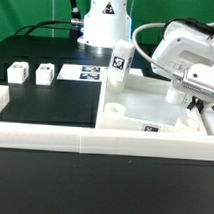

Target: Assemble square table

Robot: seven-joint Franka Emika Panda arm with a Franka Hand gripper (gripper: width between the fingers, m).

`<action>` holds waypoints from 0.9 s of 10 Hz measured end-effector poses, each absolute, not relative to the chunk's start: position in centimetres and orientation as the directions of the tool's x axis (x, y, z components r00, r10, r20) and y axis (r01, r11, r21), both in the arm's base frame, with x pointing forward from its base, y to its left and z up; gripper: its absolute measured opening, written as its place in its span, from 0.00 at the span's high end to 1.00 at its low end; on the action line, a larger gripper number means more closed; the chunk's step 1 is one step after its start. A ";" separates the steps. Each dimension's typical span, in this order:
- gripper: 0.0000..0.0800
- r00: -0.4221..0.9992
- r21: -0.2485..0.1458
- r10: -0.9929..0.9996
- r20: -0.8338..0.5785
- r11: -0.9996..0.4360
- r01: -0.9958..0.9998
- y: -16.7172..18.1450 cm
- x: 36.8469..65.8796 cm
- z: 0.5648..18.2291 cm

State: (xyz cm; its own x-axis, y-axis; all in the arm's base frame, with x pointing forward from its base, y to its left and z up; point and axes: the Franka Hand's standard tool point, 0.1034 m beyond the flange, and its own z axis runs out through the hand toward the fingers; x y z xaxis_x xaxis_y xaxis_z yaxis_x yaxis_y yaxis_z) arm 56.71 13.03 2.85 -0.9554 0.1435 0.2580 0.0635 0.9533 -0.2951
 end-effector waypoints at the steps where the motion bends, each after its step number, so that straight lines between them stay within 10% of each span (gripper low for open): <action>1: 0.92 -0.955 -0.306 0.147 0.259 0.950 0.063 12.5 56.8 3.0; 4: 0.28 -0.953 -0.352 0.148 0.263 0.935 0.048 10.8 56.8 3.8; 9: 0.19 -0.952 -0.355 0.153 0.264 0.934 0.052 10.5 56.8 4.0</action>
Offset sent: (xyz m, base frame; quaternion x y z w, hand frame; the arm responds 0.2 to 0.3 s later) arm 0.0000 0.0000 0.0000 0.0000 0.0000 0.0000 1.0000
